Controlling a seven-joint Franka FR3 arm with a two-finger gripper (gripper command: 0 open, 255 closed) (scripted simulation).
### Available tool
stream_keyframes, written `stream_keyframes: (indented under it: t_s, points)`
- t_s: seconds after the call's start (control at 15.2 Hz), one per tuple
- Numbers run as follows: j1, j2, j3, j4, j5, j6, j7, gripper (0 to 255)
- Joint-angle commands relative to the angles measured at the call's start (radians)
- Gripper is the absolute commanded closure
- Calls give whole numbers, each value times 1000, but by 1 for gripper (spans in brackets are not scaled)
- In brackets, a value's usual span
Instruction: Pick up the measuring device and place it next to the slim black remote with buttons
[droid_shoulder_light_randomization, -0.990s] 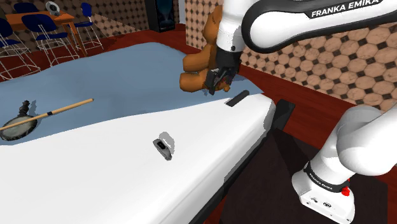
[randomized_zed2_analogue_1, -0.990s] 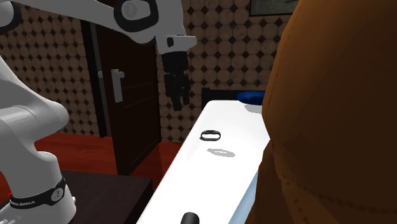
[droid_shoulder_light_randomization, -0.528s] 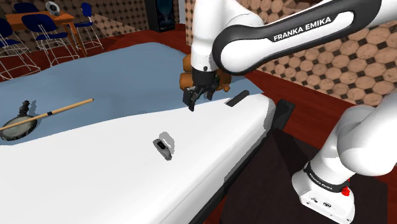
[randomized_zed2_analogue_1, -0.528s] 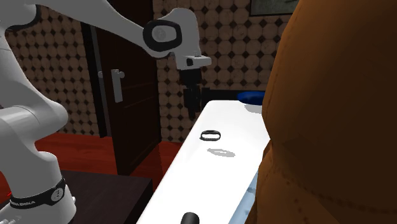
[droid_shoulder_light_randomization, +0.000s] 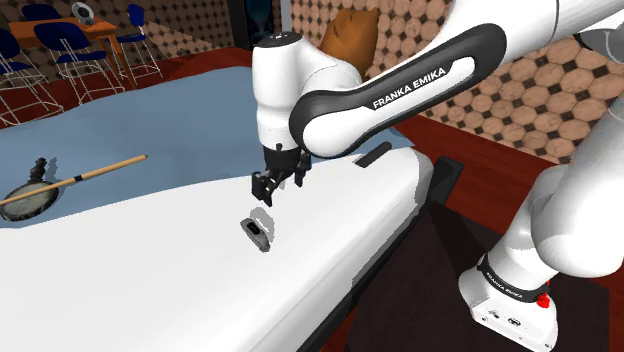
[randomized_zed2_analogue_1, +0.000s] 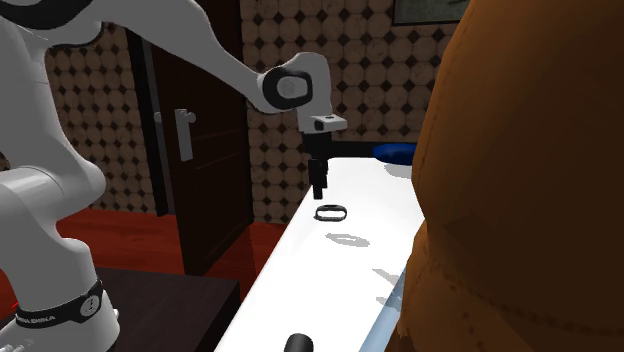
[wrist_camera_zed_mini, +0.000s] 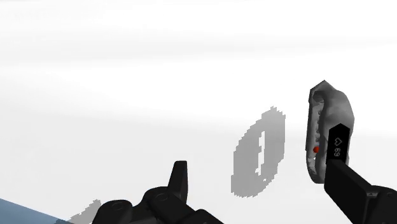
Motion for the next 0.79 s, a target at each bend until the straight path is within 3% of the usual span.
stream_keyframes:
  t_s: [0.0,0.4,0.73]
  points:
    - [19,80,16,50,-34,14,49,0]
    - [94,294,29,218,-122,17,157,0]
    - [101,331,18,197,-144,71,171,0]
